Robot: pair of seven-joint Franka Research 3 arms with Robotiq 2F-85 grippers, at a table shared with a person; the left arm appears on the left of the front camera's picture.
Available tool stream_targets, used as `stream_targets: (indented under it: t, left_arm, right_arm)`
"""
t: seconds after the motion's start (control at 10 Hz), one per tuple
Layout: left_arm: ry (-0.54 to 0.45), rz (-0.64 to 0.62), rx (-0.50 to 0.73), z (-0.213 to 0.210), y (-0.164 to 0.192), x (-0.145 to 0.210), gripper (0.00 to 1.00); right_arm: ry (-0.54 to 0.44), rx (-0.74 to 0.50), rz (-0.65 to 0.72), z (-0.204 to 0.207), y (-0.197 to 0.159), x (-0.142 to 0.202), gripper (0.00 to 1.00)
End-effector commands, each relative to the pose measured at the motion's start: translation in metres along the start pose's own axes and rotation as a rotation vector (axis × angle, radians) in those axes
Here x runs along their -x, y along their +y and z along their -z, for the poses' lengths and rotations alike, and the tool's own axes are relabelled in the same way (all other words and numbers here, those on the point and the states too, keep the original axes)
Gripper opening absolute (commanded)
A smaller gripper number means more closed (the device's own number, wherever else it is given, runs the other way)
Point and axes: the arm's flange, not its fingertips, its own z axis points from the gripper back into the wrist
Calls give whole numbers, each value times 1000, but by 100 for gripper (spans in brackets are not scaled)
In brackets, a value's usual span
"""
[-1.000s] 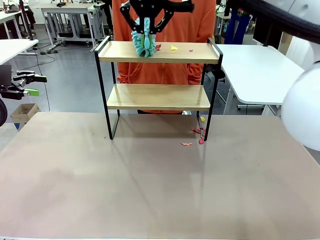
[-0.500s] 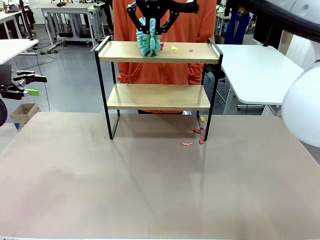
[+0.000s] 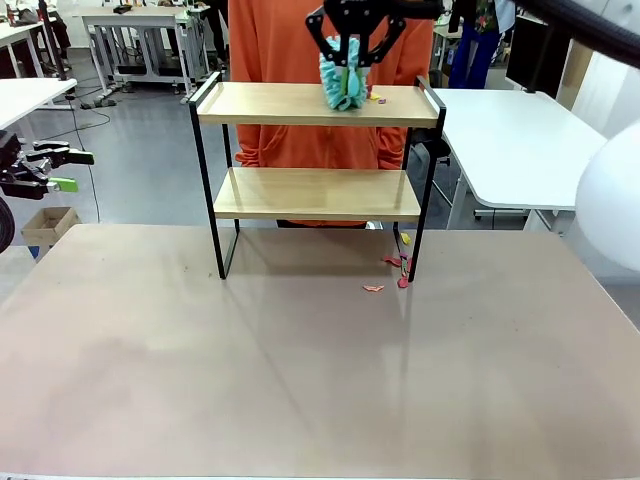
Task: Clean the shelf.
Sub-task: Clean the specific section of the Shelf indicated by the human with the Duster.
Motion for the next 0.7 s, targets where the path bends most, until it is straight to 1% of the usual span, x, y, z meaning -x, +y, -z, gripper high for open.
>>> stream_targets:
  t: [0.0,0.3,0.6]
  left_arm:
    - [-4,4,-1,-1,-2,-4,100]
    - [-4,4,-1,-1,-2,-4,100]
    - [-4,4,-1,-1,-2,-4,100]
  right_arm:
    - [-21,10,-4,82,-89,79,13]
    - [-2,-25,40,119,-140,94,13]
    - [-4,24,95,145,-169,108,13]
